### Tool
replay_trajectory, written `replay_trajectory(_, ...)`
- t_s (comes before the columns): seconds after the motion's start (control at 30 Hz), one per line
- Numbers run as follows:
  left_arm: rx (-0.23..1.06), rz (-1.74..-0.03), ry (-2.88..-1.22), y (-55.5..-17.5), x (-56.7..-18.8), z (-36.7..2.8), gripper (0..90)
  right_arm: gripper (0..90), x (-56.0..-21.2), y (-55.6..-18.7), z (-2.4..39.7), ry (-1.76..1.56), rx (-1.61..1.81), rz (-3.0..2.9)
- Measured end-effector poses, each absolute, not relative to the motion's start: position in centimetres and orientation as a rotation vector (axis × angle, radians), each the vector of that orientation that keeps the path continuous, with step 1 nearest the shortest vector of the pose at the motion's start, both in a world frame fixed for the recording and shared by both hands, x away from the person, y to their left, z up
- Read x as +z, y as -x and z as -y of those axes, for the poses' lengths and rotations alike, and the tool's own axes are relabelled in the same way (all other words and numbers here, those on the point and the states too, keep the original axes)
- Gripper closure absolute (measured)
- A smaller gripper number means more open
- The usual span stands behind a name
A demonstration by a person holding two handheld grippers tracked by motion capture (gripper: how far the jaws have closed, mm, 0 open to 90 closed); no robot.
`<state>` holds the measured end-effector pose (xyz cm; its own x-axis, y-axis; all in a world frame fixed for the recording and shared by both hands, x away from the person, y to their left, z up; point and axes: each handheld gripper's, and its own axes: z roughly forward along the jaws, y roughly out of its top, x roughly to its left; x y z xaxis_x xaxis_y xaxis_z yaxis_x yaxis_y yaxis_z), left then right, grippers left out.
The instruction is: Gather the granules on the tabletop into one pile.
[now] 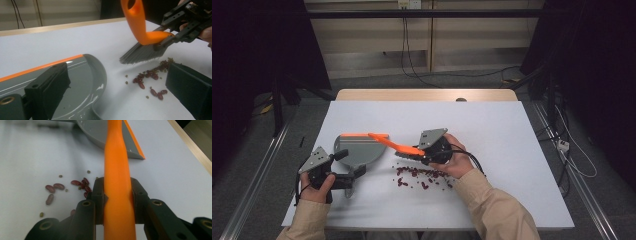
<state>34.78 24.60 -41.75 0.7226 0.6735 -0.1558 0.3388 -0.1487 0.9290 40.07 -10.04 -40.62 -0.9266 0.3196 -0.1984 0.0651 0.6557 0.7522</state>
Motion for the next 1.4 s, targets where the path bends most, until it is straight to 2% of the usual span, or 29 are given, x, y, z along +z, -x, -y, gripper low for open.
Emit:
replay_trajectory(0.37,0.356,-0.812,-1.758,-34.9,-41.9,-24.6,4.8,71.4,-42.0,-42.0,8.7,-0.299,1.085,-2.596)
replay_trajectory(0.97,0.360,-0.817,-1.755,-34.7,-41.9,-25.0,4.8,71.4,-41.8,-39.7,8.7,-0.242,1.121,-2.646)
replay_trajectory(1.2,0.365,-0.815,-1.758,-34.7,-41.9,-25.1,4.8,71.4,-40.4,-39.7,9.5,-0.511,1.202,-2.530)
replay_trajectory(1.4,0.368,-0.814,-1.758,-34.6,-41.9,-25.1,4.8,71.3,-39.6,-38.9,9.7,-0.884,1.292,-2.389)
